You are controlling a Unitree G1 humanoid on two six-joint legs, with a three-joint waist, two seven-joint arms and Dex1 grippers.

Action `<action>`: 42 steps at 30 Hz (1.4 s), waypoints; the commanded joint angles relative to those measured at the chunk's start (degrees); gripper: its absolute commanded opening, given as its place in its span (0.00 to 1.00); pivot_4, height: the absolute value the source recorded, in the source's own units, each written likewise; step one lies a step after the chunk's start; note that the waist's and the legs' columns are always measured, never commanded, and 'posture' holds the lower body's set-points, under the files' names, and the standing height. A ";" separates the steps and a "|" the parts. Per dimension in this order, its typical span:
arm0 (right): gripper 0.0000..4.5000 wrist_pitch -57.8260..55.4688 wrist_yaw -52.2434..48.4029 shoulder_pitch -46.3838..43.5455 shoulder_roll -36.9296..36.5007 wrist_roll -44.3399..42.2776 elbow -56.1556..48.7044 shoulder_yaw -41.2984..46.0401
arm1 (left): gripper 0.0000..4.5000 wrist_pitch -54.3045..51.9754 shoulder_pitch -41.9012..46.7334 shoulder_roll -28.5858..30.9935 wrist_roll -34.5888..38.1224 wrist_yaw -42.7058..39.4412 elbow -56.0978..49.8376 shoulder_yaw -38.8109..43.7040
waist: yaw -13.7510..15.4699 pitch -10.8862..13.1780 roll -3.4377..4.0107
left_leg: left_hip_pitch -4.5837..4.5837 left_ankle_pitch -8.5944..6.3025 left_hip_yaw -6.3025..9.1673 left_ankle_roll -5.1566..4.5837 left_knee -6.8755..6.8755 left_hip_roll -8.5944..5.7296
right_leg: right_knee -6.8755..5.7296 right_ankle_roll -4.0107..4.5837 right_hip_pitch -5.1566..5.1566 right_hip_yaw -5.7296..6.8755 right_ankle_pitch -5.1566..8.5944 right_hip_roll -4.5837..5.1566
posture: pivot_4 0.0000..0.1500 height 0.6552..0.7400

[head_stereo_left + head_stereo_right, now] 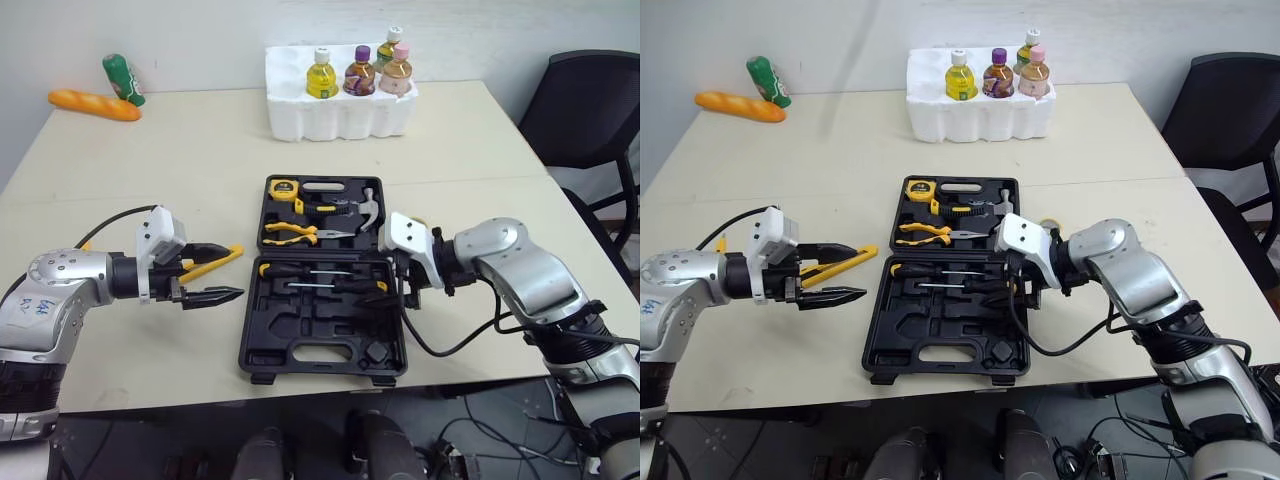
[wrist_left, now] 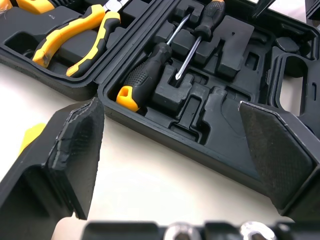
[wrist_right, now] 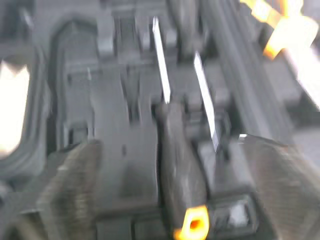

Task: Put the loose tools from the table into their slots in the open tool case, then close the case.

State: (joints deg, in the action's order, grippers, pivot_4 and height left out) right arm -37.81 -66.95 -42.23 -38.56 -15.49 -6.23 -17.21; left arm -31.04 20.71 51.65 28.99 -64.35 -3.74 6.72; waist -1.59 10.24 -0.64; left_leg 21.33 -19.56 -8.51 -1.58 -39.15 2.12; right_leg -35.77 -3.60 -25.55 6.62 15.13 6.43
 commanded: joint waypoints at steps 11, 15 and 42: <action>0.00 7.25 6.00 6.47 10.27 -0.79 6.51 2.61 | 1.00 1.44 0.57 -0.11 -0.64 -1.00 -0.06 0.30 | -0.03 0.00 0.00 | 0.00 0.01 -0.03 -0.03 -0.01 -0.05 | -0.06 -0.02 0.00 -0.03 -0.01 0.01 | 1.00 0.96; 0.00 5.48 6.87 7.48 8.57 4.09 10.80 -1.79 | 1.00 1.83 1.00 -0.39 -0.93 -1.19 0.27 -0.11 | -0.04 -0.02 -0.02 | 0.00 0.01 -0.03 -0.02 -0.01 -0.05 | -0.06 -0.02 0.00 -0.03 -0.01 0.01 | 1.00 0.96; 0.76 -4.33 16.90 30.77 -7.12 -10.76 -2.54 42.91 | 1.00 -2.05 -24.30 -7.85 4.09 19.99 1.43 34.42 | 0.03 -0.34 -0.06 | -0.10 -0.14 0.07 -0.06 0.08 -0.01 | 0.27 0.01 0.07 -0.02 0.00 0.12 | 1.00 0.96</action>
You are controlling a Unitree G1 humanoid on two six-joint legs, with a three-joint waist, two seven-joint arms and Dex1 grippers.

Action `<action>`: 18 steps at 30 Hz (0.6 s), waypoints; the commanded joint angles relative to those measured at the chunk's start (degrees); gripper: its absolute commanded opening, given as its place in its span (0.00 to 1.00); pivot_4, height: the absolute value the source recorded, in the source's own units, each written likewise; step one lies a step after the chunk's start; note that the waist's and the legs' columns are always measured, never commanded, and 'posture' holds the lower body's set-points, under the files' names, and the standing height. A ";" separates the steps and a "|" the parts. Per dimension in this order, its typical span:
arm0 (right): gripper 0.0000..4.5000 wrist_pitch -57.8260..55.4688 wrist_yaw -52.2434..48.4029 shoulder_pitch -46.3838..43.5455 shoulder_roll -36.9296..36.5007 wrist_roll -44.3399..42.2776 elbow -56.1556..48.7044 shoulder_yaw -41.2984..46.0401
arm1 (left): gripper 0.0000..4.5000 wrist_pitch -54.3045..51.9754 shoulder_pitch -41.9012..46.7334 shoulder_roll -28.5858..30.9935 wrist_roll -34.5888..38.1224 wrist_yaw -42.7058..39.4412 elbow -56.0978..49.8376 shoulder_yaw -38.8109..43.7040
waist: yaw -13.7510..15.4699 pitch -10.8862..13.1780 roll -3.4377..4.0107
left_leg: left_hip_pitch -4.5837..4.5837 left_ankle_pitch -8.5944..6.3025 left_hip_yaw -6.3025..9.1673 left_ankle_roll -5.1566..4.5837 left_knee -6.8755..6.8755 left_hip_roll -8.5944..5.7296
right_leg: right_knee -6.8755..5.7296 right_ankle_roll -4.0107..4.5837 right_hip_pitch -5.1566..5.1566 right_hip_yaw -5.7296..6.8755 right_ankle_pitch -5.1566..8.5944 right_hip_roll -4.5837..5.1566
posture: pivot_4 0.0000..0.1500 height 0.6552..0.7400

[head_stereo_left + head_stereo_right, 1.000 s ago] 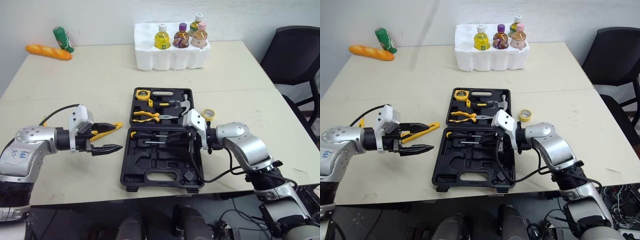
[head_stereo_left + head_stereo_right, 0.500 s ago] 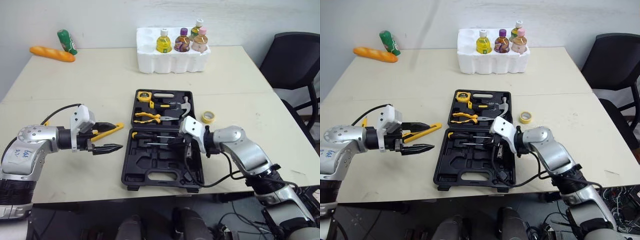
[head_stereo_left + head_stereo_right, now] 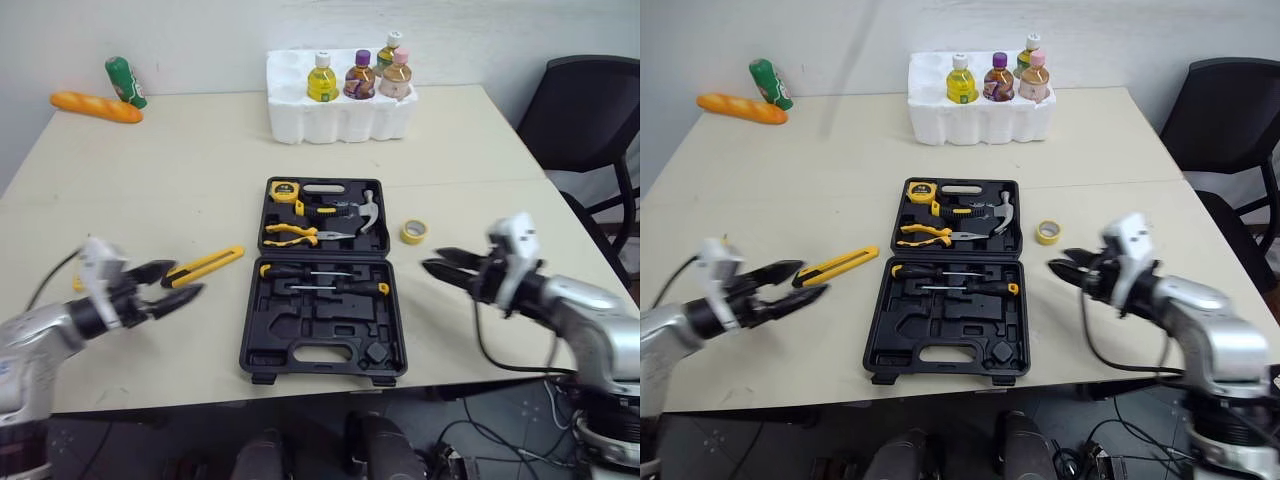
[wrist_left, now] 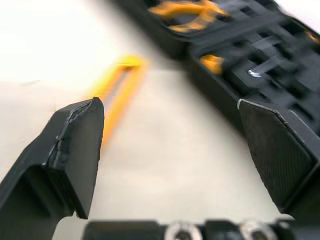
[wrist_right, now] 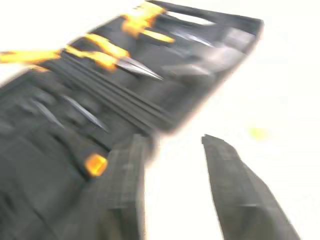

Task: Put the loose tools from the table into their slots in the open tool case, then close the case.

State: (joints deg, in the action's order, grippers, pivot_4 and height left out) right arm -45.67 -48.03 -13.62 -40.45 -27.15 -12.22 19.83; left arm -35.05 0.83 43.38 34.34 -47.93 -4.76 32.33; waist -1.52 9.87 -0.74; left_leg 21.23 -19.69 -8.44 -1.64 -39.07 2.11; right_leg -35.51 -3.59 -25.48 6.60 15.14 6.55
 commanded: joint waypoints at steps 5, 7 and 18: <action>0.98 12.45 -5.91 3.76 -14.95 4.39 17.91 9.58 | 1.00 7.78 -11.28 3.59 -5.73 7.25 13.86 19.04 | -0.12 0.09 0.10 | -0.11 -0.05 -0.08 -0.04 0.04 0.00 | 0.00 0.04 0.00 -0.04 0.02 -0.01 | 1.00 0.96; 0.98 17.49 -6.32 1.92 -17.81 6.75 25.82 8.90 | 1.00 9.95 -10.96 5.48 -7.09 9.45 20.23 21.08 | -0.09 0.10 0.09 | -0.12 -0.15 -0.05 -0.06 0.04 0.01 | -0.01 0.08 -0.02 -0.01 0.04 -0.01 | 1.00 0.96; 0.98 22.36 -8.59 3.09 -17.90 5.25 29.32 9.62 | 1.00 9.78 -12.33 7.01 -8.03 10.88 20.83 19.28 | -0.09 0.16 0.18 | -0.08 -0.33 -0.04 0.43 0.07 0.07 | 0.02 0.15 -0.07 -0.02 0.08 0.09 | 1.00 0.96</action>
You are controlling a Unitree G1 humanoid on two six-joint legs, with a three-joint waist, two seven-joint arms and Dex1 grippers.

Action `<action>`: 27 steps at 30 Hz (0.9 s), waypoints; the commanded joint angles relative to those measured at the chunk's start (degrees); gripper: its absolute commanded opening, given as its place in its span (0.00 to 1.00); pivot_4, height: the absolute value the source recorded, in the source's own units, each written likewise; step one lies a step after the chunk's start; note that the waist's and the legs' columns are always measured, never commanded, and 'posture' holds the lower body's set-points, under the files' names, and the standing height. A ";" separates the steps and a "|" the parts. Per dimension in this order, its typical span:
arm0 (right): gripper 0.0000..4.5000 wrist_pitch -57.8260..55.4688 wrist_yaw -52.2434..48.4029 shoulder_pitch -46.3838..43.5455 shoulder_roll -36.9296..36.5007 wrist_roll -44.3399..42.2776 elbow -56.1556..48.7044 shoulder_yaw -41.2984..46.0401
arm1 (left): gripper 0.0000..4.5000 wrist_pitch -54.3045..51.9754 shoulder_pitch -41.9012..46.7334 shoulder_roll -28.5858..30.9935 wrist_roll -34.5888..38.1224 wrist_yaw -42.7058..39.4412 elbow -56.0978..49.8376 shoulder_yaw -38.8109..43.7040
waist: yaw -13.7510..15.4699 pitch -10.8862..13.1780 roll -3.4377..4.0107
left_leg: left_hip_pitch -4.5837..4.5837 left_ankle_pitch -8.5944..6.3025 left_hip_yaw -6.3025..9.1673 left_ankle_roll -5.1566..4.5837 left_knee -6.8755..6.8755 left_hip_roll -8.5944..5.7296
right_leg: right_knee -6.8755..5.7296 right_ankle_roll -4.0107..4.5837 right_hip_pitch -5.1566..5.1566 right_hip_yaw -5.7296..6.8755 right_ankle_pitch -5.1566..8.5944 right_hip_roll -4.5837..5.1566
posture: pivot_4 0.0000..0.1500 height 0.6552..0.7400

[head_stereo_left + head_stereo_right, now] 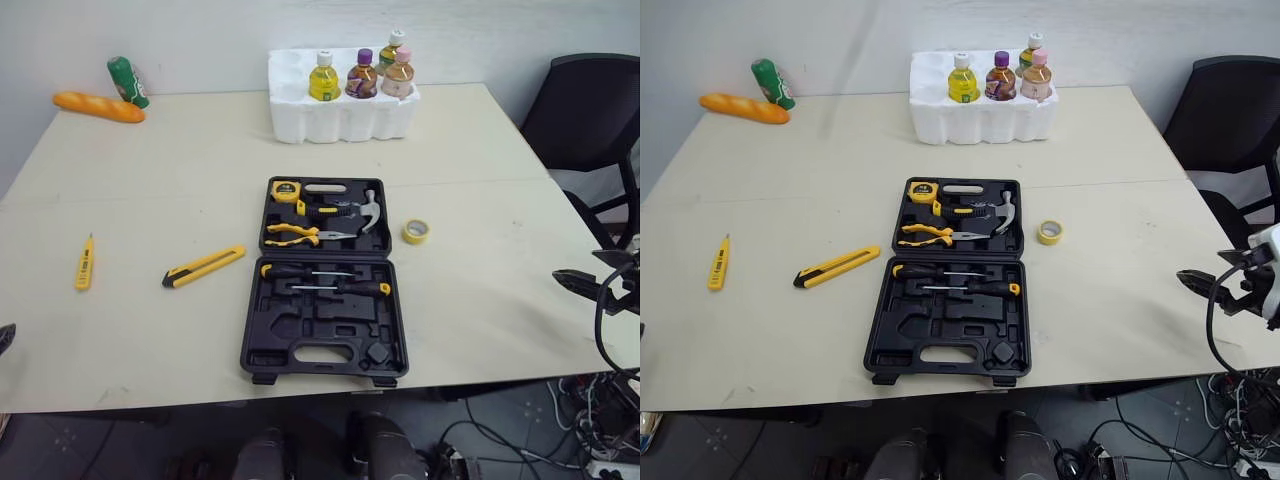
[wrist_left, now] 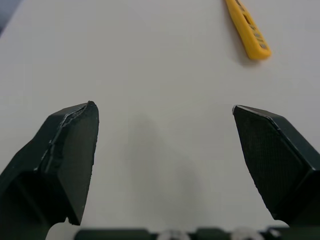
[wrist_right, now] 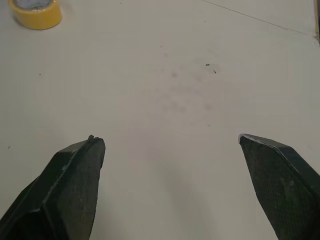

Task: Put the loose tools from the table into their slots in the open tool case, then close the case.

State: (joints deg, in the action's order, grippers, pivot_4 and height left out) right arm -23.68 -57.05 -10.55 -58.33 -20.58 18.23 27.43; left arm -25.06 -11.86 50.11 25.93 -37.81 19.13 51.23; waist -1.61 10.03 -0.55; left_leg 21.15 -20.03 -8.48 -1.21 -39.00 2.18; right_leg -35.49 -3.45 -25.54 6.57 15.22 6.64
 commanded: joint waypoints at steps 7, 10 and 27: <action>0.98 0.43 0.70 1.54 -0.05 -2.44 -3.53 2.66 | 1.00 -2.24 5.06 0.27 0.38 3.47 -4.04 -2.45 | 0.03 0.05 0.10 | -0.04 0.04 0.00 0.06 0.05 0.02 | -0.05 0.02 -0.02 0.00 0.01 -0.01 | 1.00 0.96; 0.98 0.91 1.95 -2.33 0.83 -2.37 -4.74 0.01 | 1.00 -4.53 9.32 0.39 -0.26 7.43 -4.79 -4.53 | -0.04 0.05 0.11 | -0.05 0.06 0.00 0.07 0.03 0.02 | -0.08 0.02 -0.01 0.01 0.01 -0.01 | 1.00 0.96; 0.98 -24.71 -0.30 -19.87 3.21 -33.38 -44.94 -11.92 | 1.00 -22.75 30.23 1.23 -5.17 19.37 -3.63 -22.16 | 0.19 0.08 0.02 | -0.02 0.23 0.01 -0.08 0.01 0.01 | -0.16 0.00 -0.02 0.05 0.00 -0.08 | 1.00 0.96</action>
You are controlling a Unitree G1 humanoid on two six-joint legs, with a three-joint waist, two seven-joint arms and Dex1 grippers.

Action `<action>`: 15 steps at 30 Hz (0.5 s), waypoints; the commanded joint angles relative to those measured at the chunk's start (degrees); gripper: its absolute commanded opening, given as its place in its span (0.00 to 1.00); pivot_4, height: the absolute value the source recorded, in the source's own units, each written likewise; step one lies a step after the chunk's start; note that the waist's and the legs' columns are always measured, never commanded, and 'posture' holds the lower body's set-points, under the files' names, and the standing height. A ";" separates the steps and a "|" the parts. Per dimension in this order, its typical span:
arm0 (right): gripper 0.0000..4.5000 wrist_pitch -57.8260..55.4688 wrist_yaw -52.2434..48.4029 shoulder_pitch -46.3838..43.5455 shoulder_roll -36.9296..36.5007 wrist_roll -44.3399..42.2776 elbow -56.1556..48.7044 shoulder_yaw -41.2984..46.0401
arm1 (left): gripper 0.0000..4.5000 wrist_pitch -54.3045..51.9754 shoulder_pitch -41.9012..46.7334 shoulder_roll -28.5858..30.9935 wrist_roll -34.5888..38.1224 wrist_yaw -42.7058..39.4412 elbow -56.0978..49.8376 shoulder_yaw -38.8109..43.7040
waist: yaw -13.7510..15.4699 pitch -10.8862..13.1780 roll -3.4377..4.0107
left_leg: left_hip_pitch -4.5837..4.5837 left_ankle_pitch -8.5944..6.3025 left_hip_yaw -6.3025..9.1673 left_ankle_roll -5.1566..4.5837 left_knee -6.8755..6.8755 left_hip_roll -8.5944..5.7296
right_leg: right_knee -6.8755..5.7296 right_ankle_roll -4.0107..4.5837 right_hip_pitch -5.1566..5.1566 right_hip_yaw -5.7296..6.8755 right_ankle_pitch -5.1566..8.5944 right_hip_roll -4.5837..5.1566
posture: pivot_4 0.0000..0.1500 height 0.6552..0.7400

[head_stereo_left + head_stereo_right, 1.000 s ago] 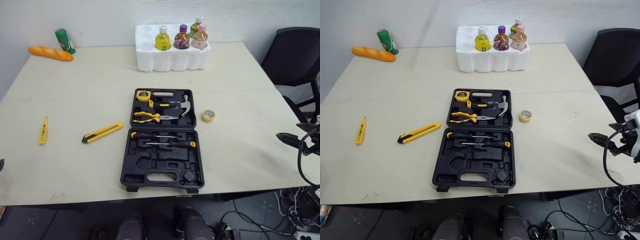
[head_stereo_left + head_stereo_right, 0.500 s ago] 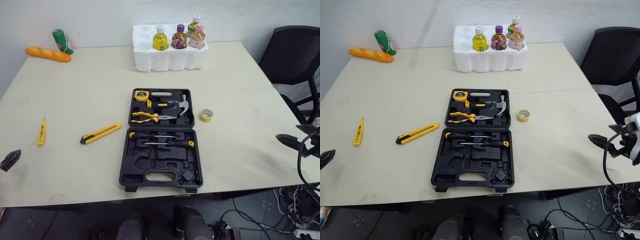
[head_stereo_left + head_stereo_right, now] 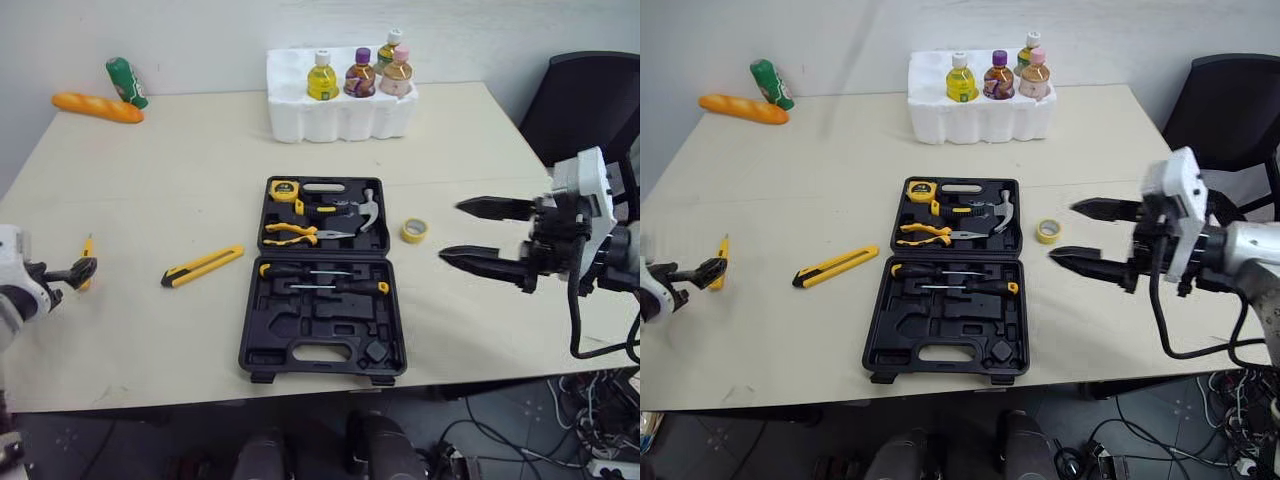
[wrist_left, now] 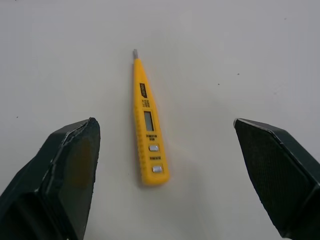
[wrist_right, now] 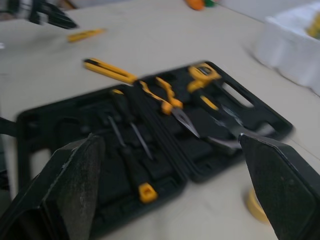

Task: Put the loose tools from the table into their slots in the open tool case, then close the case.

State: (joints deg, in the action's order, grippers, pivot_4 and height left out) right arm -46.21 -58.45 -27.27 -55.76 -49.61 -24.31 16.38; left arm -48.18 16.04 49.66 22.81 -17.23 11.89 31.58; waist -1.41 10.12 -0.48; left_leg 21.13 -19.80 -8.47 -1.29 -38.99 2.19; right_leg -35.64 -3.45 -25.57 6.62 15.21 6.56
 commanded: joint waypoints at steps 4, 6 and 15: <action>0.98 -2.56 1.29 -7.97 2.88 -4.72 -3.38 -6.18 | 1.00 4.15 8.88 1.50 -6.31 -0.99 14.55 -8.19 | 0.02 -0.01 -0.25 | 0.04 0.03 -0.01 -0.09 -0.04 -0.01 | 0.02 0.00 0.00 0.04 0.00 0.00 | 1.00 0.96; 0.98 -1.89 1.21 -8.74 3.57 -3.48 -3.14 -8.11 | 1.00 6.16 11.36 1.21 -7.67 -1.39 19.19 -10.04 | 0.04 -0.03 -0.34 | 0.08 0.04 -0.01 -0.11 -0.04 -0.01 | 0.03 0.00 -0.01 0.08 0.00 0.00 | 1.00 0.96; 1.00 -3.22 2.21 -8.38 5.29 -5.21 -4.04 -9.28 | 0.52 8.25 12.03 -0.25 -9.97 -3.43 23.82 -14.03 | 0.35 -0.04 -0.33 | -0.01 0.13 -0.04 -0.14 -0.09 -0.06 | -0.16 -0.03 0.00 0.05 -0.02 0.03 | 1.00 0.96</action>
State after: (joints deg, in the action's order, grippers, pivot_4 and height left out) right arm -48.97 -55.97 -36.28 -49.52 -53.00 -26.46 5.03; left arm -38.80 30.19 49.88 14.48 -21.37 34.46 17.93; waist -1.06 10.08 -0.81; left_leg 21.11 -19.67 -8.50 -1.43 -39.09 2.14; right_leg -35.82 -3.48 -25.56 6.67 15.20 6.58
